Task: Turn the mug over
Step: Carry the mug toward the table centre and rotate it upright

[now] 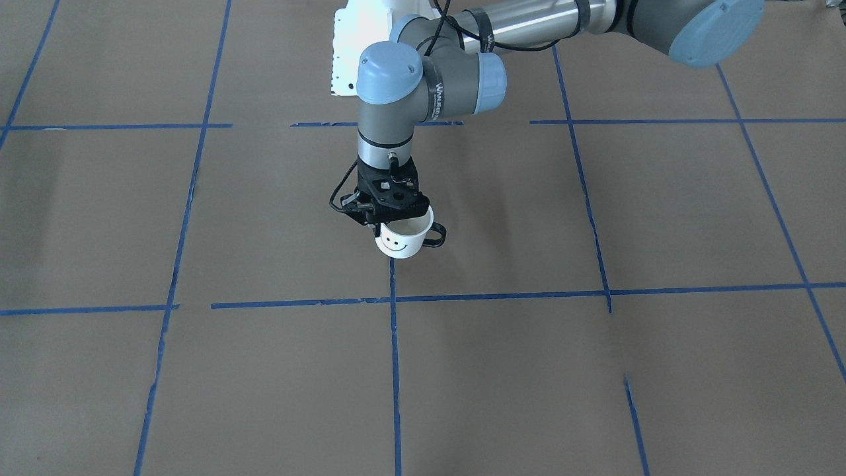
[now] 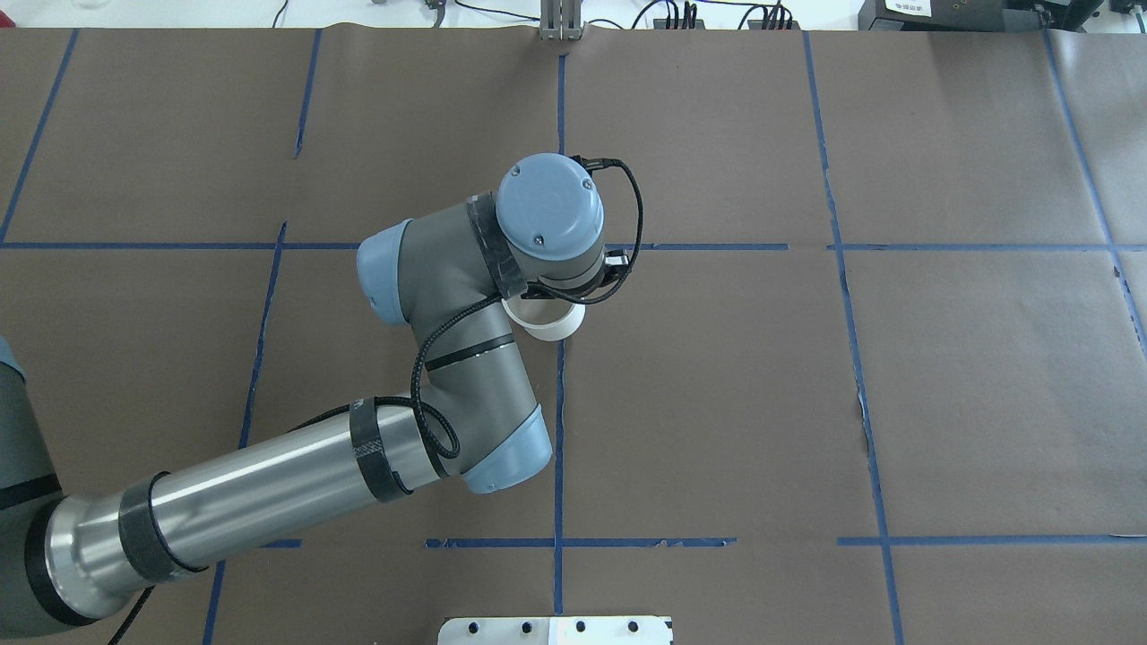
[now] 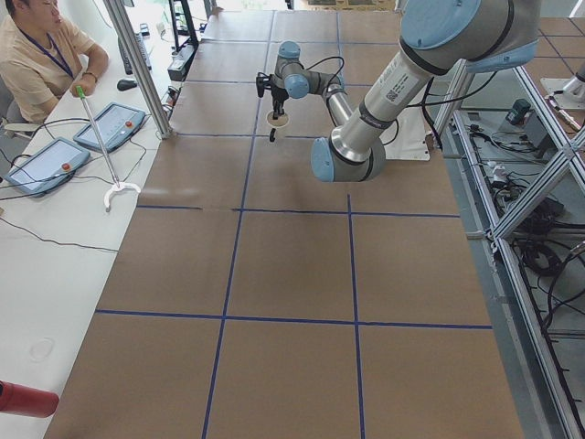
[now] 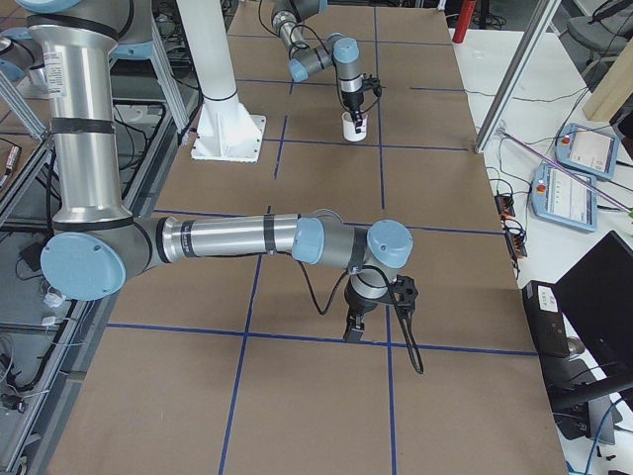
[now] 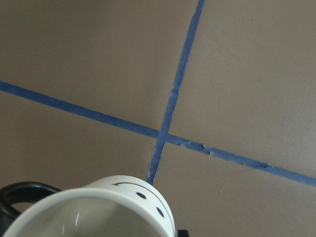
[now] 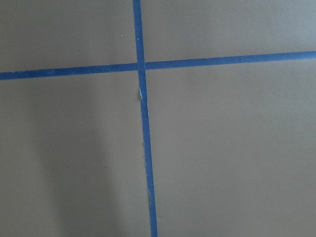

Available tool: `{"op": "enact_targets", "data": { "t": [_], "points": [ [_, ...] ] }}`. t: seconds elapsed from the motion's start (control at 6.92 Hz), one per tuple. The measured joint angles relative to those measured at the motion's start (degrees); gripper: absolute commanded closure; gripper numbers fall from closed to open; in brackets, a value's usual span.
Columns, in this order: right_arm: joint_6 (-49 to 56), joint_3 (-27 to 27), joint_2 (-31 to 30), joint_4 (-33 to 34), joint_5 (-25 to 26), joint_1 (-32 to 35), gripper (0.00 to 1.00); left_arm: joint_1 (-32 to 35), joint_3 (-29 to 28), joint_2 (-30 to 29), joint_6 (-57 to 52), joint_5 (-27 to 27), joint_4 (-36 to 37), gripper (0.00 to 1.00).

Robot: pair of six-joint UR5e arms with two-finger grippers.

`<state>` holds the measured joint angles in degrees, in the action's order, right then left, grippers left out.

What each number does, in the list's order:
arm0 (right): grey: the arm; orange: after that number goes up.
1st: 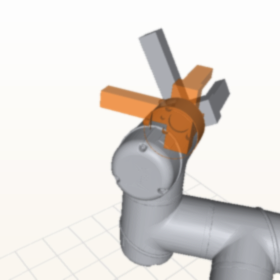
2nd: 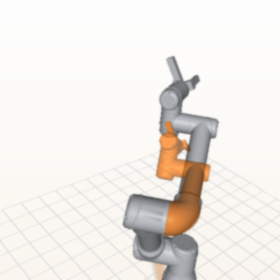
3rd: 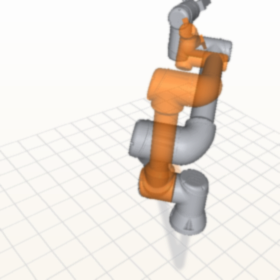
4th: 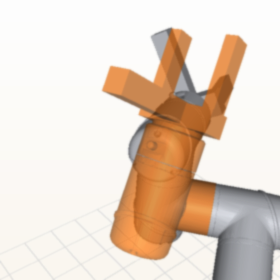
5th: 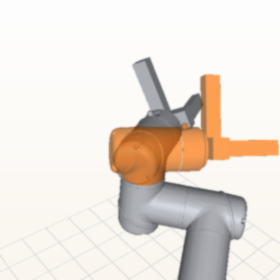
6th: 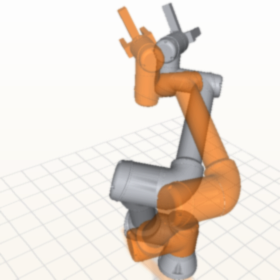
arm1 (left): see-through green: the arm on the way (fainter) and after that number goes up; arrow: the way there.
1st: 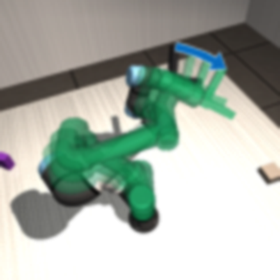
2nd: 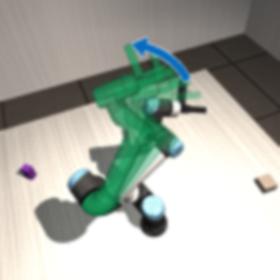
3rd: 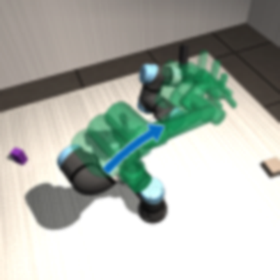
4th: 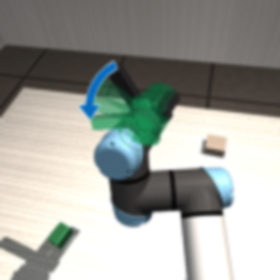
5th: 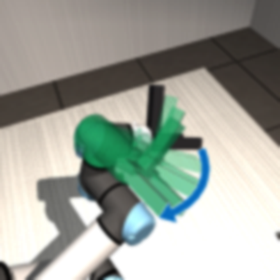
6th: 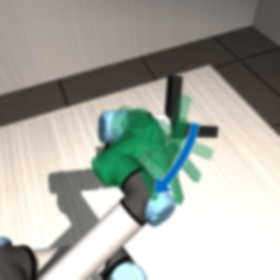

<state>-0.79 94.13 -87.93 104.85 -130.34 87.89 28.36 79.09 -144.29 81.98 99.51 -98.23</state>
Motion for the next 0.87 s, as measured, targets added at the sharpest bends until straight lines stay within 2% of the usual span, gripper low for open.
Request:
{"op": "enact_targets", "data": {
  "t": [0.14, 0.29, 0.43, 0.87],
  "points": [
    [0.0, 0.0, 0.0, 0.0, 0.0, 0.0, 0.0, -1.3, -0.2, 0.1, -2.1, -0.1, 0.2, 1.0],
    [0.0, 0.0, 0.0, 0.0, 0.0, 0.0, 0.0, -2.2, -0.5, 0.1, -3.6, 0.0, 0.7, 0.47],
    [0.0, 0.0, 0.0, 0.0, 0.0, 0.0, 0.0, -2.8, -0.3, 0.1, -4.8, 0.1, 1.3, 0.0],
    [0.0, 0.0, 0.0, 0.0, 0.0, 0.0, 0.0, -2.2, 6.0, 1.2, -5.5, 2.2, 2.2, 0.0]
  ]
}}
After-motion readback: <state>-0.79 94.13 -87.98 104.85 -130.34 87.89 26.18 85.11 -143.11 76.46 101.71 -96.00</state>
